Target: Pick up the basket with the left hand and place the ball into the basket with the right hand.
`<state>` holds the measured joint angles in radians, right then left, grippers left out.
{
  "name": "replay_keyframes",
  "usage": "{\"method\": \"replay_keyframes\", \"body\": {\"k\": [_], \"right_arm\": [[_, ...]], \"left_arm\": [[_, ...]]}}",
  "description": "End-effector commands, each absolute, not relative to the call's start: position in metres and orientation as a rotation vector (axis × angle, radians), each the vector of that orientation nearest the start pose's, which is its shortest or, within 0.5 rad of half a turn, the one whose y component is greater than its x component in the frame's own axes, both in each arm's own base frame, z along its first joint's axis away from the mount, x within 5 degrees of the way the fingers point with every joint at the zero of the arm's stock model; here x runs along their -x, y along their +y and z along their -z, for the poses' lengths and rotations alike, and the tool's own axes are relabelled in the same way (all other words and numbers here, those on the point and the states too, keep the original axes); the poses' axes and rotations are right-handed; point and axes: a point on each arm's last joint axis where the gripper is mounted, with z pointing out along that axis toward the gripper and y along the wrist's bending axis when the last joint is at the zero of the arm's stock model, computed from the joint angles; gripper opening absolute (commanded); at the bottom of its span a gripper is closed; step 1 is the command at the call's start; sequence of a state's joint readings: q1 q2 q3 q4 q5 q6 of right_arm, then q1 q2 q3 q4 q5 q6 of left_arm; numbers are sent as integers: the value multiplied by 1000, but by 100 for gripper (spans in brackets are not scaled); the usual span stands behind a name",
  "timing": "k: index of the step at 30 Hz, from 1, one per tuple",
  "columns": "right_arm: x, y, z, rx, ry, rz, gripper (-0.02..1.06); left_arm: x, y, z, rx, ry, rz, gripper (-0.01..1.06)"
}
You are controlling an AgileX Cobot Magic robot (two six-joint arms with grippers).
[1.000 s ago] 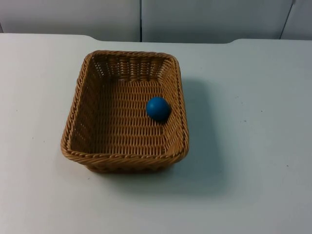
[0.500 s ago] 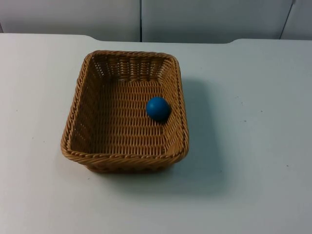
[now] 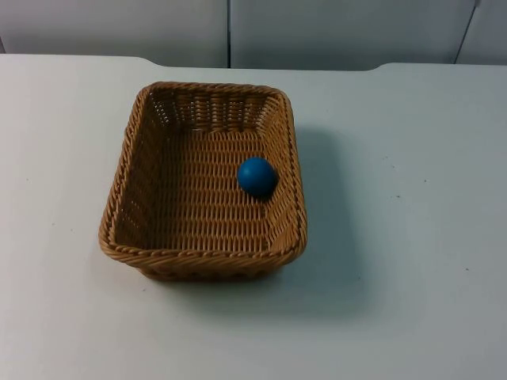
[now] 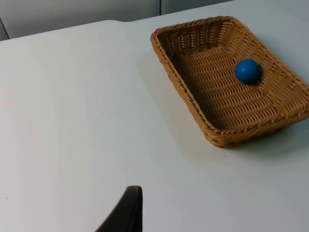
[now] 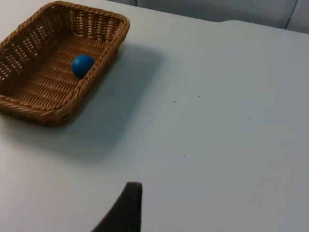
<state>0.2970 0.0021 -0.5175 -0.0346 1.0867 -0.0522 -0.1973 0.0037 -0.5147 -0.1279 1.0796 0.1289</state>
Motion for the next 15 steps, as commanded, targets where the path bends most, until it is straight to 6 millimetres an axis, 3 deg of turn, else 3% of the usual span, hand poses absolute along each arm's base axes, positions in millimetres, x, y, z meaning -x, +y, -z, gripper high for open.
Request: {"method": "replay_keyframes", "body": {"k": [1,15], "right_arm": [[5,-8,-278,301,2032,-94,104],[5,-7,-278,250,2039,-134,104]], "left_arm": [[10,-9,-280,-341,2020,208,105],[10,-9,-280,-341,2020,208,105]]}}
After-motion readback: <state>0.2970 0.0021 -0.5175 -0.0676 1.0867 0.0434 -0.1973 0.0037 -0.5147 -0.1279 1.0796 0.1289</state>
